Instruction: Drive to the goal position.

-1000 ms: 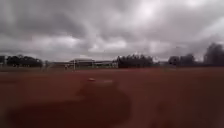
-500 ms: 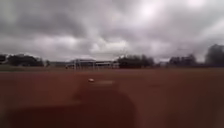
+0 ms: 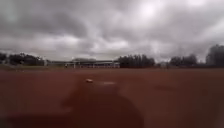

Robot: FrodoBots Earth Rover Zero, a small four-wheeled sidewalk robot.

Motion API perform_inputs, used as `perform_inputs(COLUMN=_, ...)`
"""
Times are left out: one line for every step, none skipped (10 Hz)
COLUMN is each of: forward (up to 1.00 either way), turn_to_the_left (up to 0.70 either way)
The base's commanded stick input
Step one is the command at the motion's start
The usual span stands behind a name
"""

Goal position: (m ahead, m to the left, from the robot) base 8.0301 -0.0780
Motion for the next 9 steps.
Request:
perform_inputs(forward=0.7, turn_to_the_left=0.0)
perform_inputs(forward=0.7, turn_to_the_left=0.0)
perform_inputs(forward=0.7, turn_to_the_left=0.0)
perform_inputs(forward=0.7, turn_to_the_left=0.0)
perform_inputs(forward=0.7, turn_to_the_left=0.0)
perform_inputs(forward=0.7, turn_to_the_left=0.0)
perform_inputs(forward=0.7, turn_to_the_left=0.0)
perform_inputs(forward=0.7, turn_to_the_left=0.0)
perform_inputs(forward=0.7, turn_to_the_left=0.0)
